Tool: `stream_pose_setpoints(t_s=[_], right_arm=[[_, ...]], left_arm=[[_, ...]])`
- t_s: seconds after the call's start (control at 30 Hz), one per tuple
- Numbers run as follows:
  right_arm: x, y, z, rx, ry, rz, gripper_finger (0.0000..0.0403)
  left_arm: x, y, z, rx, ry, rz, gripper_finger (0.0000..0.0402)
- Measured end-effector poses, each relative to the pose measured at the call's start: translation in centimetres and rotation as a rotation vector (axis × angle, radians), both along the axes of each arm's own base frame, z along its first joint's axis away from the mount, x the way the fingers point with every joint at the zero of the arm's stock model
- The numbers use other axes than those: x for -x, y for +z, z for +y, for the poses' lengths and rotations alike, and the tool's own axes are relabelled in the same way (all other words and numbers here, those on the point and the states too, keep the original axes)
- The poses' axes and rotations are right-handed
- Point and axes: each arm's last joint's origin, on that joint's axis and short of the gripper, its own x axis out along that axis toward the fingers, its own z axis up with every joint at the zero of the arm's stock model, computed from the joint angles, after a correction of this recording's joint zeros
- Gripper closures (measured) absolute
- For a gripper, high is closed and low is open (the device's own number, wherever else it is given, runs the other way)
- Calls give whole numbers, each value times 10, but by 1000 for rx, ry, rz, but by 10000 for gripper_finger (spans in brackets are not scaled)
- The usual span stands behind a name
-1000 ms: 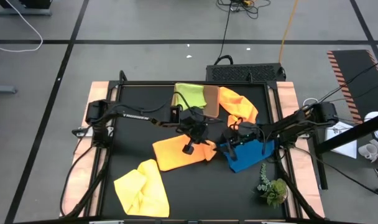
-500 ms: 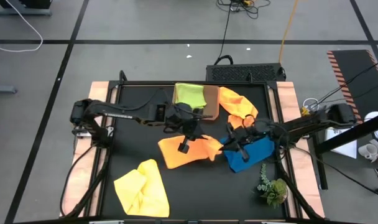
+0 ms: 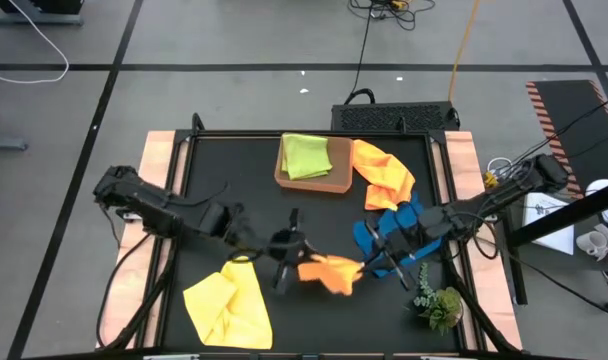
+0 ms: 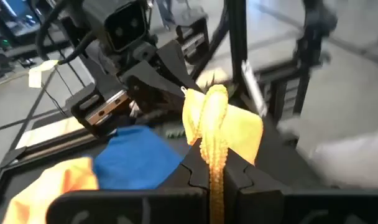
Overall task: Fold microfiber towels
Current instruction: Fold the left orange microfiber cloth
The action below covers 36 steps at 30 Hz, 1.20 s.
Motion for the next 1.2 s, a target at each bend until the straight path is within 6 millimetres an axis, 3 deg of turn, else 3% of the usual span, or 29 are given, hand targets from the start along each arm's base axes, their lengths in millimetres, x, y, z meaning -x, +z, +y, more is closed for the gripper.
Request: stream_pose_setpoints(t_s=[0.27, 0.43, 0.7, 1.0, 1.2], right_arm=[[-4, 33, 22, -43, 58, -33, 403], [-6, 29, 16, -55, -20, 61, 403], [-11, 9, -4, -48, -164, 284, 403], [-11, -15, -31, 19, -468, 464, 403], [-13, -35, -60, 21, -632, 532, 403]], left_arm=[[31, 22, -48, 85, -15, -130, 394], [37, 24, -42, 108, 81, -100, 398], [17, -2, 3, 170, 119, 71, 398], [3, -58, 96, 141, 237, 222, 396], [4, -89, 151, 95, 234, 166, 398]])
